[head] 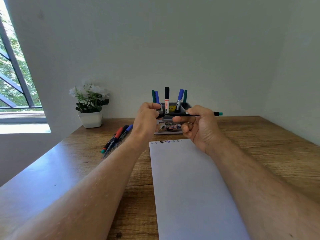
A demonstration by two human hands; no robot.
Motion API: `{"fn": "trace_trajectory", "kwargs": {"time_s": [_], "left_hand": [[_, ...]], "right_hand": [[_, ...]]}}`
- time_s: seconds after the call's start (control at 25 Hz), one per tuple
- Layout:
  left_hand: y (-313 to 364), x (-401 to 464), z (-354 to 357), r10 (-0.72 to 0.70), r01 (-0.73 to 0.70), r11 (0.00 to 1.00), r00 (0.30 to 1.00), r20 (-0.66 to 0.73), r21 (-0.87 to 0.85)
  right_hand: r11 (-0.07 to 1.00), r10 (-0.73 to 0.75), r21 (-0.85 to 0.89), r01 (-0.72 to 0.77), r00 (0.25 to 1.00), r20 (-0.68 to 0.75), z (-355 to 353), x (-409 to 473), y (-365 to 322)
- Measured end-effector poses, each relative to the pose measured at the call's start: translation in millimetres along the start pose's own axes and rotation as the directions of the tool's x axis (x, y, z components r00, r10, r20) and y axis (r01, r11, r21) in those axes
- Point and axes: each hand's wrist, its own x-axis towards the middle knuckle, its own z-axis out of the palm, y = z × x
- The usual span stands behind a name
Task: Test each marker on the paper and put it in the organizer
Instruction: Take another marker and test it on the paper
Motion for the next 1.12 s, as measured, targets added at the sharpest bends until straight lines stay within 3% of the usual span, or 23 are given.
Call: {"fn": "trace_trajectory", "kwargs": {"time_s": [0.24,0.44,0.6,0.84,0.96,1.12], "left_hand": [[-1.1,1.4,-1.8,-0.009,0.008,1.000,0.999,0.046,0.003],[-4.9,5.6,-9.0,0.005,-0.008,0.990,1.000,-0.025,-0.138],[-7.1,10.0,-11.6,0.003,-0.023,0.968,0.997,-0.082,-0.249],[-9.4,11.1,-12.0,0.021,-0.065,0.969,0.982,-0.185,-0.237],[-8.8,10.8,-11.5,0.091,-0.138,0.973,0.966,-0.242,-0.184],[-10.4,7.5,-7.6,0.177,-0.197,0.978,0.959,-0.223,-0.070]], "right_hand": [[0.999,0.012,-0.049,-0.014,0.999,-0.039,-4.0,3.1,-1.2],[0.998,0.013,-0.053,-0.017,0.997,-0.073,-7.9,5.5,-0.9],[0.999,0.007,-0.032,-0.008,1.000,-0.029,-5.1,4.8,-1.0],[0.998,0.048,0.025,-0.051,0.995,0.086,-2.0,0.6,0.0],[0.990,0.037,-0.141,-0.029,0.998,0.047,-0.2,1.1,1.7],[0.895,-0.072,-0.442,0.066,0.997,0.002,3.4,2.7,8.4]]}}
